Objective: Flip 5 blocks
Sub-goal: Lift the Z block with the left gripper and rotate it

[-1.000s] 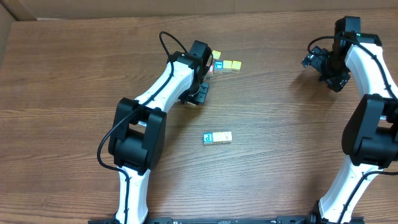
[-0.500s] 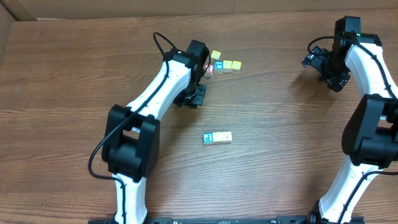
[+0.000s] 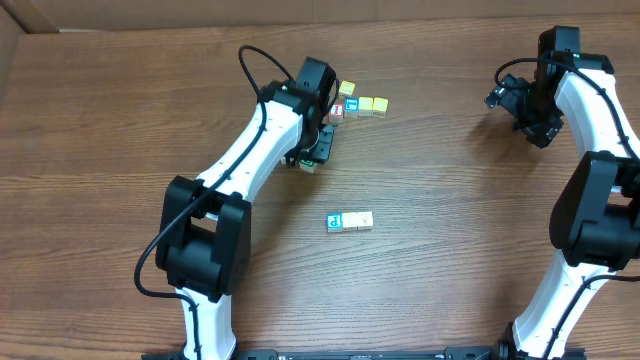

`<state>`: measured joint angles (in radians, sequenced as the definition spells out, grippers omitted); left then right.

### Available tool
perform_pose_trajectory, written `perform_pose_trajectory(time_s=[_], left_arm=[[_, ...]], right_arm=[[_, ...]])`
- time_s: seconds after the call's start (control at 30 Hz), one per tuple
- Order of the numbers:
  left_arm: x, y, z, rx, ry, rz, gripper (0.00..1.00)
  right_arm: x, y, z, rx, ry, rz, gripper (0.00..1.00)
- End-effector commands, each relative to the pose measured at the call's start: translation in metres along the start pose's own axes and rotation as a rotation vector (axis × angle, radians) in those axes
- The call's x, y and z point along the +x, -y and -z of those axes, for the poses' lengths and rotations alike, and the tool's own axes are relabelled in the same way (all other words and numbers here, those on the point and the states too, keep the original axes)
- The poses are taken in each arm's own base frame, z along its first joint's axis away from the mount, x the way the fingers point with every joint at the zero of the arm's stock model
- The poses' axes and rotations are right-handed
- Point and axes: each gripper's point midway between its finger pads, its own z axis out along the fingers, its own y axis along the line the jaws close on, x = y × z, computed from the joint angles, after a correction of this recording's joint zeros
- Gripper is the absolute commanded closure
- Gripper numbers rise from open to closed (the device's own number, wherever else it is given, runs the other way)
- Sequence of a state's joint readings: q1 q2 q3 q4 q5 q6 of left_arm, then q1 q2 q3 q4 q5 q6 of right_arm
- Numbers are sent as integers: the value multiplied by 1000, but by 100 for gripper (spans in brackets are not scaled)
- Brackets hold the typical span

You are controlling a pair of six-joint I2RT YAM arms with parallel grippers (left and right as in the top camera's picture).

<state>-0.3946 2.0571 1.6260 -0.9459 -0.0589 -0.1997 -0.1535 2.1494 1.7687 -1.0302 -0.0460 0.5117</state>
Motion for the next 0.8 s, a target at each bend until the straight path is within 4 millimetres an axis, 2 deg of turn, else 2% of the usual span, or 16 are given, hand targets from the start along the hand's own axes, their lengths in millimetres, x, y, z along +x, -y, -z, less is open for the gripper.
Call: perform_pose_trajectory(time_s=[0.0, 0.27, 0.5, 0.77], left_arm=[[5, -7, -10, -33, 6, -30, 57], [9, -6, -29, -28, 32, -29, 57], [2, -5, -31, -22, 64, -41, 59], [6, -4, -37, -15, 65, -44, 63]], right_arm=[[-8, -7, 17, -29, 43, 8, 0], [-8, -7, 17, -29, 43, 8, 0], [-8, -7, 17, -29, 43, 8, 0], [-8, -7, 17, -29, 43, 8, 0]])
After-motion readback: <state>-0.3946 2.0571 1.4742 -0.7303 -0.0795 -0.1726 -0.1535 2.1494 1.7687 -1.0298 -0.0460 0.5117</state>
